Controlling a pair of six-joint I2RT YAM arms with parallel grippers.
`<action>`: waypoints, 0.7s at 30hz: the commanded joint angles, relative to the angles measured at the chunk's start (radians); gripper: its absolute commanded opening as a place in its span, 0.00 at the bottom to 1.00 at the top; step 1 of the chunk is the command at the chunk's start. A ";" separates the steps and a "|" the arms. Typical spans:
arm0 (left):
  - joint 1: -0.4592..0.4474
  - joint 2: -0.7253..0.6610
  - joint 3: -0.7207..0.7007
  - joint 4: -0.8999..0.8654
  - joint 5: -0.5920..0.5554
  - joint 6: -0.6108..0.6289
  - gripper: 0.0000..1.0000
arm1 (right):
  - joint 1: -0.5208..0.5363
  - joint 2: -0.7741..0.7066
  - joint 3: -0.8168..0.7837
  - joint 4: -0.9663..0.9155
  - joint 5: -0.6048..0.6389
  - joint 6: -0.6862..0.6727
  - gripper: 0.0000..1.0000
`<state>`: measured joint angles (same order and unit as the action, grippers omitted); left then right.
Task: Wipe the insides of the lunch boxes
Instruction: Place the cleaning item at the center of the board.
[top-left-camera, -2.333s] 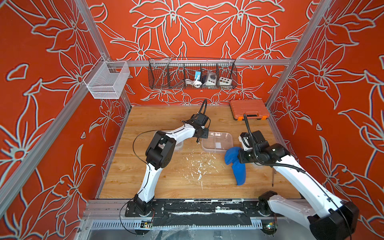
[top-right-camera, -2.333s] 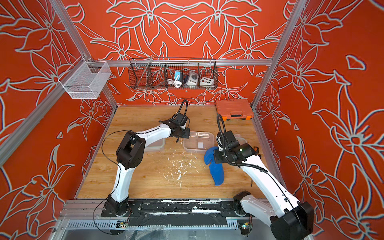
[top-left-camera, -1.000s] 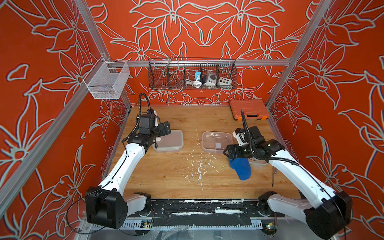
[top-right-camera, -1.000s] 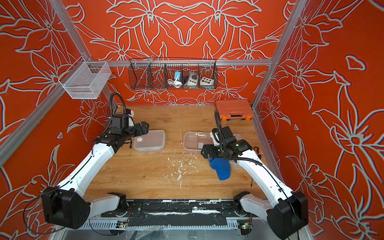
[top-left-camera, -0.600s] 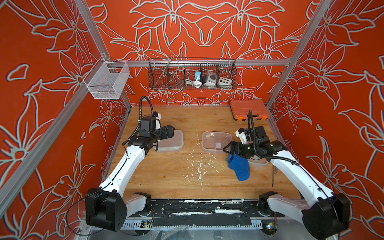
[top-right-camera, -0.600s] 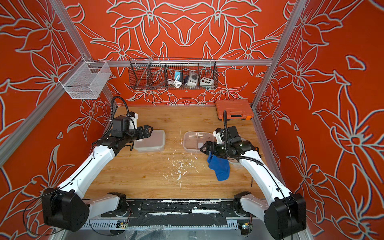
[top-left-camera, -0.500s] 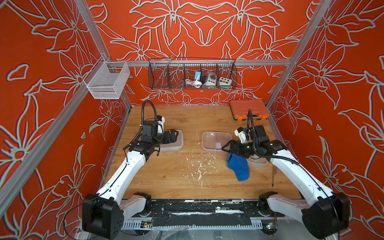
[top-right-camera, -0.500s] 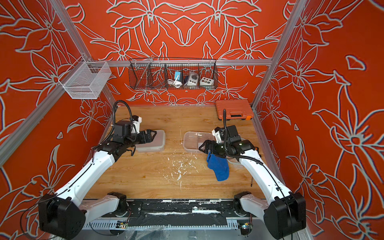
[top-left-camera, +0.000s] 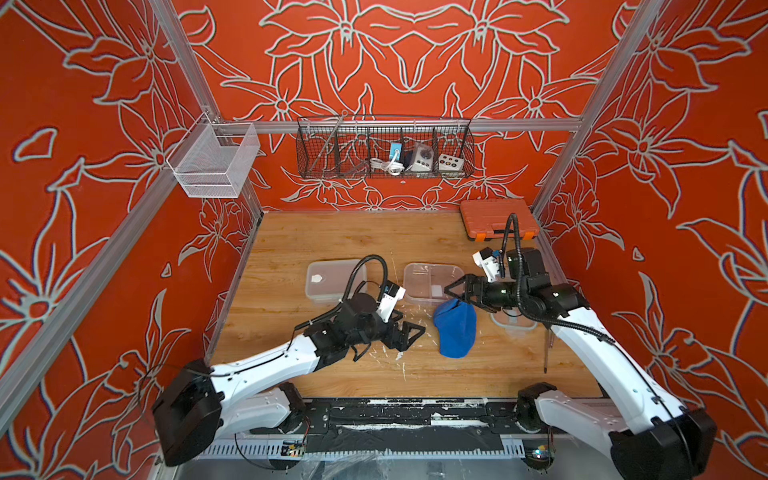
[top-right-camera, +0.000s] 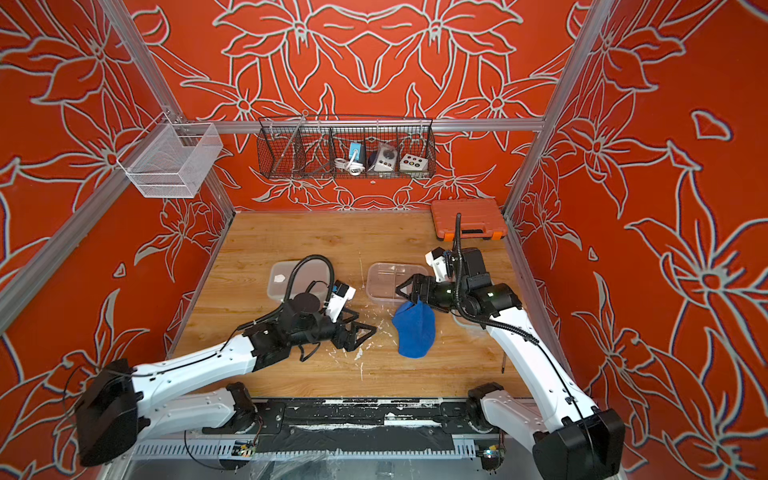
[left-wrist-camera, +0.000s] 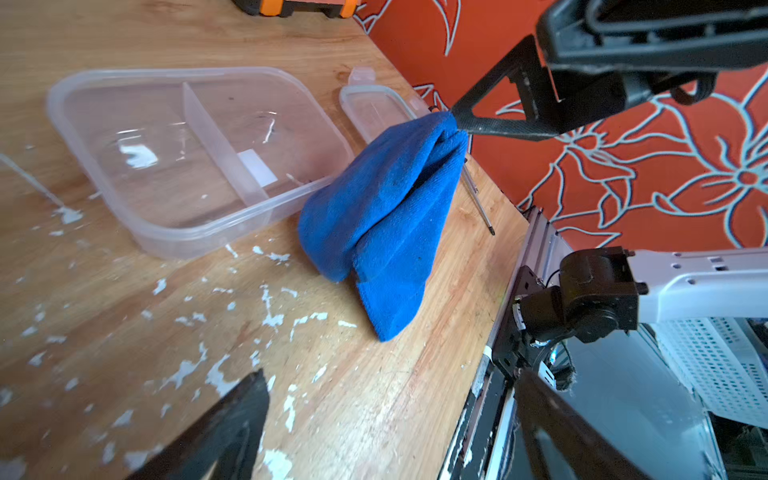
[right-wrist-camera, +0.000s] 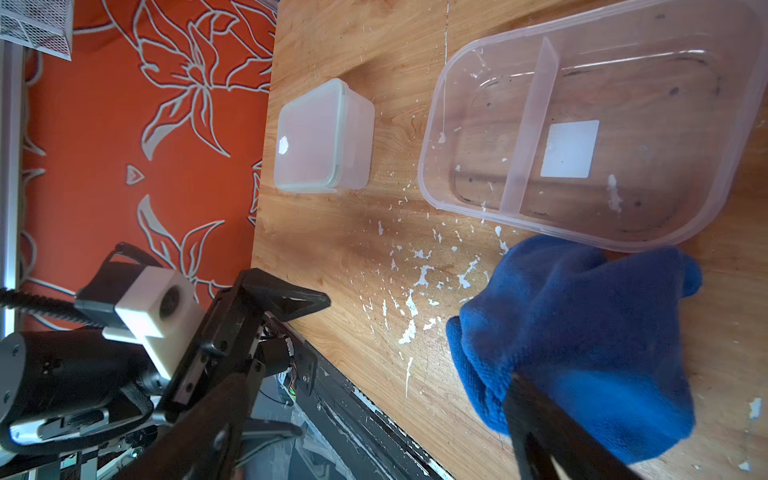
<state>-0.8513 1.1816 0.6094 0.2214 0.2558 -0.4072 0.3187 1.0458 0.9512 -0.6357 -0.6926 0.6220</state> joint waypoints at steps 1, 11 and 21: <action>-0.056 0.113 0.043 0.174 -0.039 -0.013 0.88 | -0.002 -0.025 -0.018 0.014 -0.015 0.029 0.97; -0.162 0.380 0.178 0.327 -0.163 -0.039 0.89 | -0.003 -0.068 -0.044 0.025 -0.021 0.059 0.97; -0.175 0.578 0.319 0.368 -0.155 -0.094 0.49 | -0.003 -0.140 -0.048 0.014 -0.029 0.097 0.96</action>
<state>-1.0168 1.7340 0.8932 0.5354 0.0849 -0.4820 0.3187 0.9276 0.8997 -0.6212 -0.7010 0.6994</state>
